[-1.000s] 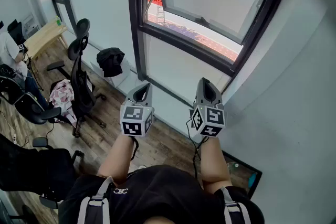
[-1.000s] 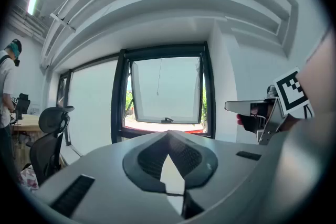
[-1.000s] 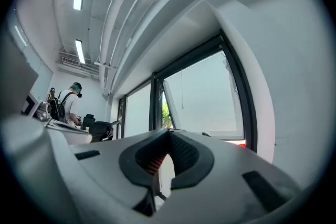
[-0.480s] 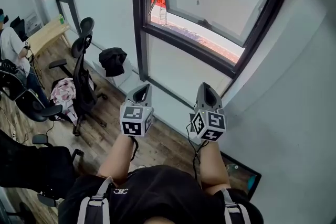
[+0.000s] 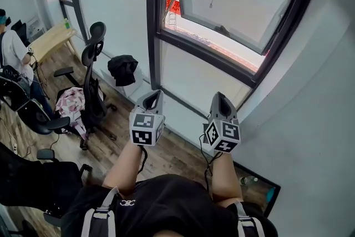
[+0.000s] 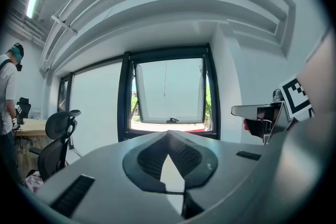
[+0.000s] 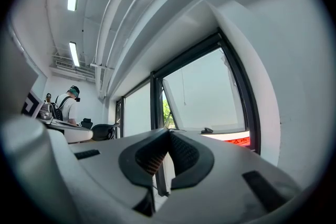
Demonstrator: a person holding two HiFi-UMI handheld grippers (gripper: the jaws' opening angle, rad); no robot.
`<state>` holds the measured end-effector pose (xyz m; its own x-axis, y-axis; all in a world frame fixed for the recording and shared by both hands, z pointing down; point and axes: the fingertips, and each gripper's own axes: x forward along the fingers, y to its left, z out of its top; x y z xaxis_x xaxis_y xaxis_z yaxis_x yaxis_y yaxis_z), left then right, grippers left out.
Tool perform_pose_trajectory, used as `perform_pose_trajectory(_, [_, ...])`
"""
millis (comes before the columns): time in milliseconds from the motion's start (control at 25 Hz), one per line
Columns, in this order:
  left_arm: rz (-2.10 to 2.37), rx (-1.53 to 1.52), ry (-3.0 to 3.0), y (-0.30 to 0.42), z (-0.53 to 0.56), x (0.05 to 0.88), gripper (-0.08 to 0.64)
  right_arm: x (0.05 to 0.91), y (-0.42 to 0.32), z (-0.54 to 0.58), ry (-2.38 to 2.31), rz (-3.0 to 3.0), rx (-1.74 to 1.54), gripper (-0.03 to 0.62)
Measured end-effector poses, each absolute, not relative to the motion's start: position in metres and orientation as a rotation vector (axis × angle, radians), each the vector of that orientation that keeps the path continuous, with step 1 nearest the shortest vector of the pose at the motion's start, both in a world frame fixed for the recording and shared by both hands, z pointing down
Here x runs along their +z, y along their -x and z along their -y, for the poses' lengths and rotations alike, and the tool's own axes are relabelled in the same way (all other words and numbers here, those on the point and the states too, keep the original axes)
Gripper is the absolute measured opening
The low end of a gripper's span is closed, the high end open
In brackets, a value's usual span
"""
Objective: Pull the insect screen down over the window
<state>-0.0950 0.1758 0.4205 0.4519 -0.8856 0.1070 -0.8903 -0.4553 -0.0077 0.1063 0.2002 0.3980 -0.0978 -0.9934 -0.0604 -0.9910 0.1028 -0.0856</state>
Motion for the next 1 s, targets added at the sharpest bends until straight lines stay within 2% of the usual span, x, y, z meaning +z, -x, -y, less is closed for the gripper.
perform_pose_trajectory(280, [1.551,0.14,-2.658,0.126,-0.162,0.429,0.012,0.408,-0.076,-0.196,2.107,-2.22,0.003,0.003])
perform_pose_trajectory(600, [1.548,0.141,-2.665,0.129,-0.134,0.434,0.012,0.416,-0.084,-0.174,2.139,-2.199,-0.008,0.003])
perform_pose_trajectory(1000, [1.589,0.161,-2.663,0.106,-0.038,0.444,0.012,0.434,-0.109,-0.074,2.096,-2.214,-0.039,0.003])
